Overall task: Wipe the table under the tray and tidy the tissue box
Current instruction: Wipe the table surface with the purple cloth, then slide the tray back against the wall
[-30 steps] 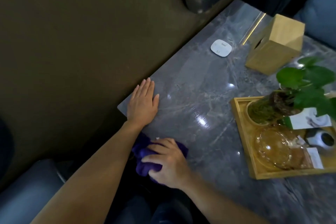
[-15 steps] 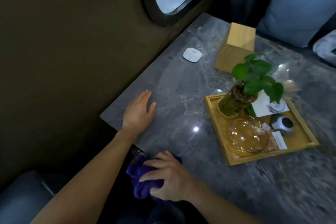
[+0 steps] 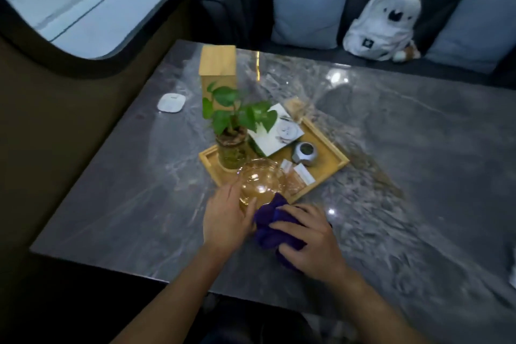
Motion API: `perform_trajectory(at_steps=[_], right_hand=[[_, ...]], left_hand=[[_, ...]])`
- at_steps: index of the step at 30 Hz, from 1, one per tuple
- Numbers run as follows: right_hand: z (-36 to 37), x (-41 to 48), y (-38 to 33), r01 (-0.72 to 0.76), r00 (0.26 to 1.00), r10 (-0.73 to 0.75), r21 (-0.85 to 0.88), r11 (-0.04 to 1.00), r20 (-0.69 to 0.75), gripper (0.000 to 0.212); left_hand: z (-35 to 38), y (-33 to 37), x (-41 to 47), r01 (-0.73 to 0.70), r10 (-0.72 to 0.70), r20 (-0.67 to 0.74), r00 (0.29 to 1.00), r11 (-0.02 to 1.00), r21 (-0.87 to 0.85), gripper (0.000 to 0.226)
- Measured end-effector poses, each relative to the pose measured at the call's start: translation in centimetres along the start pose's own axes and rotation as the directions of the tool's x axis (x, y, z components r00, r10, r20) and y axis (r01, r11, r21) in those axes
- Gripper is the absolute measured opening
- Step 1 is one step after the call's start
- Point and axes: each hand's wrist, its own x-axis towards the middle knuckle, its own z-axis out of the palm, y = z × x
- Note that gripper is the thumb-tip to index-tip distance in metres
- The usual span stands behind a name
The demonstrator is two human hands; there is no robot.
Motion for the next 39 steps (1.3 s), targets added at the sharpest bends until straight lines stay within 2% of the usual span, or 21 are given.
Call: perform_trajectory(at_steps=[5, 8, 11, 17, 23, 28, 32, 34, 37, 39], right_hand=[[-3.9, -2.2, 4.5, -0.220, 0.973, 0.205, -0.174, 0.960, -0.104, 0.028], [-5.5, -3.1, 7.2, -0.310, 0.950, 0.287, -0.280, 0.909, -0.122, 0.030], [-6.5, -3.9, 9.1, -0.378, 0.923, 0.378, -0.346, 0.859, -0.070, 0.034], [-6.4, -5.4, 10.9, -0.436, 0.862, 0.502, -0.406, 0.803, 0.067, 0.039], [-6.9, -5.3, 10.6, -0.437, 0.842, 0.526, -0.418, 0.796, 0.123, 0.046], [-7.8, -4.9, 10.6, -0.388, 0.806, 0.541, -0.475, 0.790, 0.243, 0.053], [-9.2, -3.2, 10.9, -0.391, 0.817, 0.503, -0.369, 0.843, 0.282, 0.065], [-9.7, -1.4, 10.9, -0.424, 0.843, 0.489, -0.283, 0.860, 0.223, 0.054], [-9.7, 2.0, 11.3, -0.494, 0.853, 0.511, -0.153, 0.856, 0.108, 0.024], [-9.6, 4.3, 11.6, -0.529, 0.839, 0.538, -0.112, 0.841, 0.081, 0.020]], left_hand=[[3.6, 1.9, -1.2, 0.096, -0.102, 0.042, 0.994, 0.987, 0.133, 0.090], [4.2, 2.3, -1.3, 0.140, -0.146, 0.037, 0.989, 0.980, 0.141, 0.093], [4.5, 2.4, -1.3, 0.143, -0.145, 0.004, 0.989, 0.979, 0.147, 0.092], [4.5, 2.8, -1.3, 0.156, -0.160, 0.008, 0.987, 0.974, 0.167, 0.091], [4.5, 3.0, -1.3, 0.179, -0.184, 0.012, 0.983, 0.967, 0.184, 0.086], [4.1, 3.2, -1.2, 0.182, -0.191, 0.035, 0.981, 0.967, 0.176, 0.082], [3.0, 3.2, -1.1, 0.173, -0.172, -0.016, 0.985, 0.984, 0.035, 0.083], [2.2, 3.5, -0.8, 0.206, -0.215, -0.123, 0.969, 0.975, -0.081, 0.073], [1.3, 3.6, 0.5, 0.392, -0.436, -0.200, 0.878, 0.892, -0.224, 0.069], [1.0, 3.0, 1.4, 0.509, -0.554, -0.201, 0.808, 0.828, -0.235, 0.064]])
